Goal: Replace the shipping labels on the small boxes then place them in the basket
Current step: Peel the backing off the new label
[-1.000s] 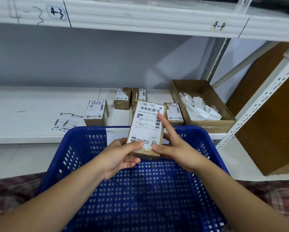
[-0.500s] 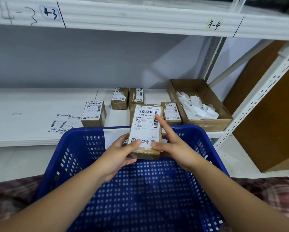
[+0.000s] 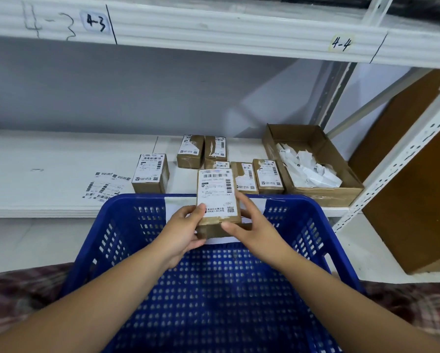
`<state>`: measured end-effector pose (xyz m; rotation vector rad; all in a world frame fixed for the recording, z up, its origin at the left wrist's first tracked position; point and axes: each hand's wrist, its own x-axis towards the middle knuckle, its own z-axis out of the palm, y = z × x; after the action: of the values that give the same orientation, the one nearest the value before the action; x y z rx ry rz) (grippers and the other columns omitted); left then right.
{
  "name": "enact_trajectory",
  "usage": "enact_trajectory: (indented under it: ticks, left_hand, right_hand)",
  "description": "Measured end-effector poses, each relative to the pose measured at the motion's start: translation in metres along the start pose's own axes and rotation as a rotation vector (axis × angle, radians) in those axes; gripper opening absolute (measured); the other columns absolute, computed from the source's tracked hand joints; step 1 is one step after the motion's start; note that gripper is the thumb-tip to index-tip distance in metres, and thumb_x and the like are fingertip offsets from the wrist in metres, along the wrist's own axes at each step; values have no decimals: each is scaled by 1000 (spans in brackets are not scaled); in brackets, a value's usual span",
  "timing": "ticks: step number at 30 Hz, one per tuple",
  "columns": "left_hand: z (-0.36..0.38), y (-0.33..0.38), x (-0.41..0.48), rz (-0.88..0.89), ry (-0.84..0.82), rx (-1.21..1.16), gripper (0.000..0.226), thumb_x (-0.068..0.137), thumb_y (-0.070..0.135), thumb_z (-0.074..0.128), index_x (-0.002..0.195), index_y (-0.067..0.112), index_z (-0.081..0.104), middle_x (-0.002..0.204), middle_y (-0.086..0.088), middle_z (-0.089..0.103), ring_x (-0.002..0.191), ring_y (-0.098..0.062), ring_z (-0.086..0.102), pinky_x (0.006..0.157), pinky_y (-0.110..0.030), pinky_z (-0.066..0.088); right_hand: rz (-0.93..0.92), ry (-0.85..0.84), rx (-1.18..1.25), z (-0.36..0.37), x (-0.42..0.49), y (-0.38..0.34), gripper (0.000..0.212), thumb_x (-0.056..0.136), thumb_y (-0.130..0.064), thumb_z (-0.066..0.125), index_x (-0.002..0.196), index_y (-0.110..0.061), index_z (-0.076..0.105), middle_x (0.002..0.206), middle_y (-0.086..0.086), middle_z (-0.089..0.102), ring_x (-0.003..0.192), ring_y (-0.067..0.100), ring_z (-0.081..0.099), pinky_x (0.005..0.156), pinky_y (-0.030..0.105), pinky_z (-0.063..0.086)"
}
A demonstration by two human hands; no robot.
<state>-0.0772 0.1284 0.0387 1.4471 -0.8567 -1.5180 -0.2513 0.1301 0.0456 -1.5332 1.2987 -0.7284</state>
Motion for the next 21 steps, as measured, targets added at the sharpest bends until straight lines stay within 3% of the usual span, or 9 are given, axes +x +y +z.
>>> enact_trajectory:
  ticks: [2, 5, 8, 11, 13, 17, 21]
  left_hand:
    - [-2, 1, 12, 74, -3, 131, 33, 95, 40, 49, 120, 19, 54, 111, -1, 66, 98, -19, 66, 80, -31, 55]
    - [-6, 7, 30, 212, -25, 369, 45, 87, 50, 57, 123, 23, 58, 119, 1, 64, 104, -13, 63, 94, -33, 50]
    - [-15, 14, 51, 270, 36, 466, 43, 86, 42, 63, 125, 24, 56, 116, 8, 63, 103, -8, 60, 83, -21, 46]
    - [-26, 21, 72, 355, 119, 585, 43, 90, 45, 56, 128, 27, 54, 112, 12, 62, 99, -7, 58, 71, -15, 41]
    - [-35, 23, 88, 374, 141, 611, 40, 93, 45, 50, 128, 24, 55, 111, 11, 61, 97, -8, 56, 69, -12, 39]
    - [-72, 24, 128, 407, 346, 870, 38, 95, 38, 48, 119, 13, 64, 116, -12, 62, 105, -26, 55, 87, -32, 41]
    - [-100, 22, 153, 377, 515, 1010, 40, 94, 32, 52, 128, 12, 57, 140, -16, 43, 130, -38, 33, 106, -42, 28]
  right_hand:
    - [-8, 29, -84, 8, 11, 4, 72, 91, -33, 66, 149, -41, 25, 143, -7, 46, 130, 8, 44, 110, 31, 38]
    - [-25, 47, -22, 17, 33, 5, 64, 93, -24, 64, 147, -37, 32, 143, -6, 48, 122, 5, 49, 104, 25, 43]
    - [-38, 56, -44, 22, 58, 1, 64, 92, -22, 66, 148, -34, 36, 139, -13, 49, 118, 0, 47, 96, 13, 40]
    - [-70, 85, -140, 26, 89, -1, 67, 90, -21, 69, 148, -30, 38, 146, -7, 46, 126, 6, 46, 106, 26, 42]
    - [-79, 86, -200, 30, 111, -3, 68, 89, -20, 70, 149, -28, 38, 146, -4, 47, 127, 9, 47, 106, 27, 41]
    - [-46, 83, -308, 37, 157, 4, 76, 85, -24, 74, 150, -33, 34, 147, 3, 44, 134, 20, 43, 111, 35, 38]
    - [-9, 70, -329, 49, 196, 12, 78, 87, -23, 73, 151, -34, 30, 149, 3, 42, 132, 19, 45, 112, 34, 38]
